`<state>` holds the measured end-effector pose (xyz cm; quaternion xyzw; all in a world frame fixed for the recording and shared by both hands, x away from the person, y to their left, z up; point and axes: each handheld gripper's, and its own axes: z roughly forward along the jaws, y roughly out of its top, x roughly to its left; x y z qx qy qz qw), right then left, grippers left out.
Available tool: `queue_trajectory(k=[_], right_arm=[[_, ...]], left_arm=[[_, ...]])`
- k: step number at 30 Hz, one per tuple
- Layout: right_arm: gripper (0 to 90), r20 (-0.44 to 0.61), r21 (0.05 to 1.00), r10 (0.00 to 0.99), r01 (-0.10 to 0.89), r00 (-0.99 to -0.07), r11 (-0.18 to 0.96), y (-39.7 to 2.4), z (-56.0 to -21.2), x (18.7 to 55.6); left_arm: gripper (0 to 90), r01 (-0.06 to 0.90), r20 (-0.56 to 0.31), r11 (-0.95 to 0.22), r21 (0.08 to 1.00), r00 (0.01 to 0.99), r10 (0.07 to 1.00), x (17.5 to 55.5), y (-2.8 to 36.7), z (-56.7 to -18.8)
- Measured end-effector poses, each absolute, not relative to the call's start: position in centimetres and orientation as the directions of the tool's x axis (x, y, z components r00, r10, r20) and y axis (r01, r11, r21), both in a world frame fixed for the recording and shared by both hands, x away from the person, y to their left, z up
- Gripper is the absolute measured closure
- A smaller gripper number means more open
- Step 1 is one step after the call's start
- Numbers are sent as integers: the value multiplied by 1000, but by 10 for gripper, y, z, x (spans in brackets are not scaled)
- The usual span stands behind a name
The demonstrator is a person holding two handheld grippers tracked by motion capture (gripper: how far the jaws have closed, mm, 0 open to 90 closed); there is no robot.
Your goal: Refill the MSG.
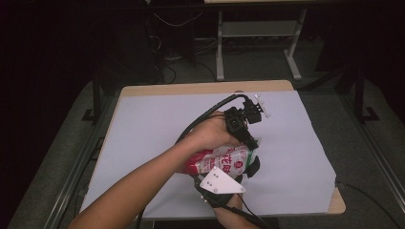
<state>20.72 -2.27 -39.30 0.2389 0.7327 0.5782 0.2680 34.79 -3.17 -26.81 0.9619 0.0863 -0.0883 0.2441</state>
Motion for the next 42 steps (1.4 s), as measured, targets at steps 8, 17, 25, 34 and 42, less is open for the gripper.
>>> queue_trajectory(k=[8, 17, 25, 34, 42], right_arm=[[900, -114, 976, 662, 40, -741, 214, -23, -393, 207], [900, -119, 976, 661, 34, -741, 215, -23, -392, 208], [900, -120, 977, 660, 30, -742, 212, -23, -392, 208], [900, -116, 977, 664, 36, -739, 210, -23, -391, 208], [900, -120, 976, 666, 33, -737, 213, -22, -393, 208]], left_arm=[[899, 211, -215, -867, 450, 969, 125, 348, -32, -268], [899, 211, -214, -868, 449, 969, 124, 348, -33, -267], [899, 208, -210, -871, 445, 970, 124, 347, -33, -267], [899, 203, -207, -872, 445, 971, 121, 348, -35, -267], [898, 206, -214, -877, 435, 969, 121, 349, -35, -267]])
